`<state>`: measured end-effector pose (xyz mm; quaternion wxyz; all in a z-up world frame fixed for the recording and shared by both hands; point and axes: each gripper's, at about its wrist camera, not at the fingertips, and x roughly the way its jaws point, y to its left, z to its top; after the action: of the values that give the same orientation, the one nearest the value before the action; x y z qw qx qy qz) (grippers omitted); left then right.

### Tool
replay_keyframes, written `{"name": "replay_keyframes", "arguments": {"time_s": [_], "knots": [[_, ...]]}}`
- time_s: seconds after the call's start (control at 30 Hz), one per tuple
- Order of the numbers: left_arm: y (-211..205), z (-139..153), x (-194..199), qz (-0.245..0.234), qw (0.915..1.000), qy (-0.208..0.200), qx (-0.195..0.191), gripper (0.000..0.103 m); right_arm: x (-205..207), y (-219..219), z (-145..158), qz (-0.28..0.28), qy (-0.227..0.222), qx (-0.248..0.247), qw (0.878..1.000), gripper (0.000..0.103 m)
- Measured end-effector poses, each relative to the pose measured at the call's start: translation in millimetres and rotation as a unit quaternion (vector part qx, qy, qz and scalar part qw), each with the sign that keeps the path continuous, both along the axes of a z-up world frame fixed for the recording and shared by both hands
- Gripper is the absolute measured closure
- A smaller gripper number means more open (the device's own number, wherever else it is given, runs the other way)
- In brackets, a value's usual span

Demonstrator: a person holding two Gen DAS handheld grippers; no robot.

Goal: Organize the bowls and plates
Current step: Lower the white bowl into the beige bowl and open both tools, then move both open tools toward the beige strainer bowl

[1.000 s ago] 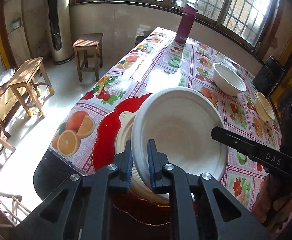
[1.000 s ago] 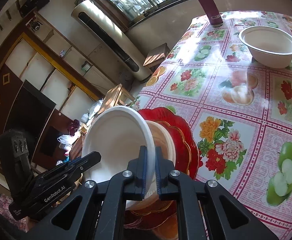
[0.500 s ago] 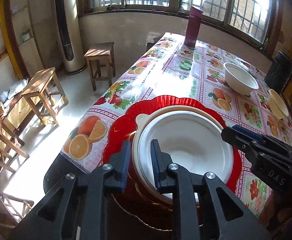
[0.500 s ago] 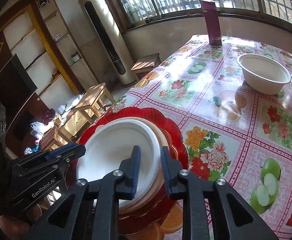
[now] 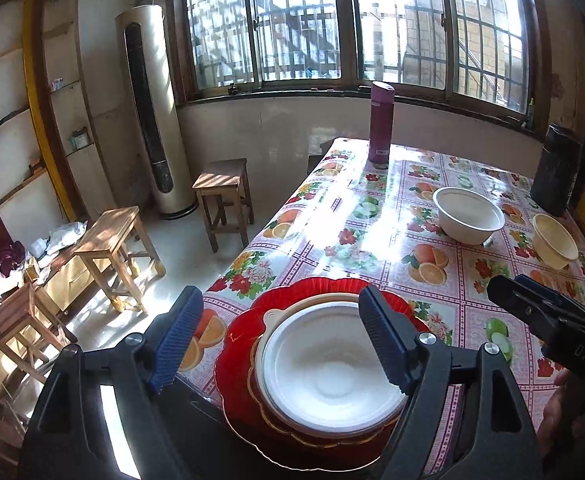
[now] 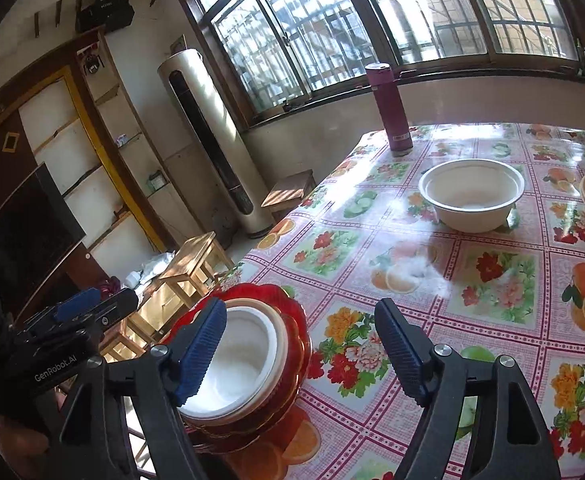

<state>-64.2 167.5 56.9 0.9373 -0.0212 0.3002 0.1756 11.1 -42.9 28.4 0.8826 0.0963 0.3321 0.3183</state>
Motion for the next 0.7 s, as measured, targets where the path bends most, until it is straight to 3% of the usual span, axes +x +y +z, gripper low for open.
{"name": "replay_keyframes", "arguments": {"time_s": [0.13,0.23,0.47,0.7], "knots": [[-22.4,6.5,9.3,-0.018,0.9998,0.000,0.009,0.022,7.1,-40.8,6.9,-0.028,0.000,0.028,0.999,0.013],[-43.4,11.0,18.3,-0.036,0.9992,-0.003,0.018,0.022,11.0,-77.1,13.1,-0.042,-0.004,0.056,0.998,0.000],[-107.9,17.2,41.2,-0.101,0.9938,-0.002,0.046,0.020,6.7,-169.2,27.8,-0.119,-0.045,0.097,0.987,0.000],[-175.2,23.1,62.2,-0.163,0.9846,-0.001,0.063,0.020,2.8,-239.8,25.4,-0.186,-0.052,0.096,0.976,0.000]]}}
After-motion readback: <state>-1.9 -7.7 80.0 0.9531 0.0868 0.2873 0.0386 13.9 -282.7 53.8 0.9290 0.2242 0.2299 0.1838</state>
